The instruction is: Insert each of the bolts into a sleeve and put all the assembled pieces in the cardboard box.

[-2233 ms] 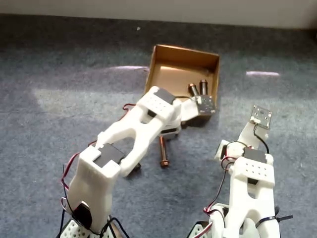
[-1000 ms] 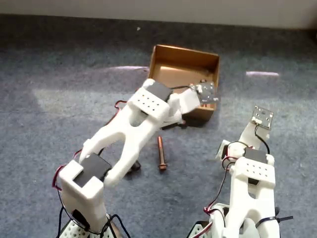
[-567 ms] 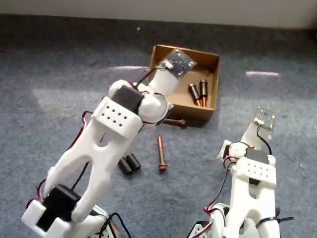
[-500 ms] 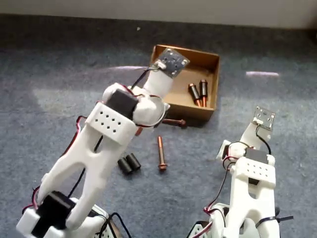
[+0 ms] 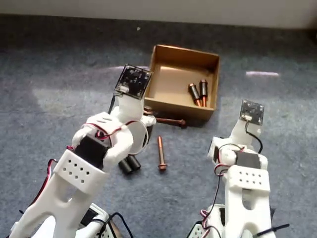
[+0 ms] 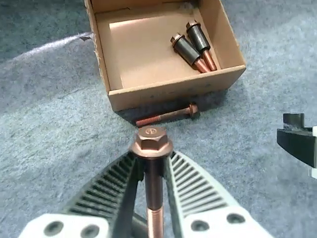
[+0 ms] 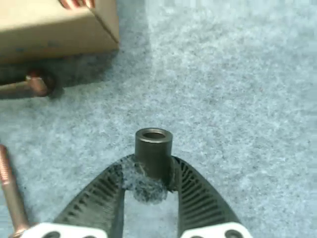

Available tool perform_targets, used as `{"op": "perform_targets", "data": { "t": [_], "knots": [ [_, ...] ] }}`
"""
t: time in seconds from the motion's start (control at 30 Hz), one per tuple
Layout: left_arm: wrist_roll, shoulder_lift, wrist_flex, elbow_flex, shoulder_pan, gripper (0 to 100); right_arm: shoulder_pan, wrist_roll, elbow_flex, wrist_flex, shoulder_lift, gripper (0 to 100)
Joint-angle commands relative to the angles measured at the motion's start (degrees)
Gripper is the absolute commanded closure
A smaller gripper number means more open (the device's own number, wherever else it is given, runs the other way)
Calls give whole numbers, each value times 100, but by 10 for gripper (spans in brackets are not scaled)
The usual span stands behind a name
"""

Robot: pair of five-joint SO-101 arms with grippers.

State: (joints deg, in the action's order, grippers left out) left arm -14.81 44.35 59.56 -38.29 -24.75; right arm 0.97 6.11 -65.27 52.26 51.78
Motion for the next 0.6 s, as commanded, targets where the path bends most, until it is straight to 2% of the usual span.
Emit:
{"op": "perform_targets", "data": {
  "t": [0.0,0.27,0.4,0.57],
  "knots": [
    [-149,778,-1037,-743,286,995,488,70,-259,13,1165,992],
    [-316,1543,-1749,-1587,936,995,927,44,-1191,-620,2888,992],
    [-633,1956,-2004,-1895,1077,995,1147,35,-1253,-620,3257,992],
    [-633,2677,-2435,-2387,1200,995,1851,26,-1253,-620,3310,992]
  ]
}}
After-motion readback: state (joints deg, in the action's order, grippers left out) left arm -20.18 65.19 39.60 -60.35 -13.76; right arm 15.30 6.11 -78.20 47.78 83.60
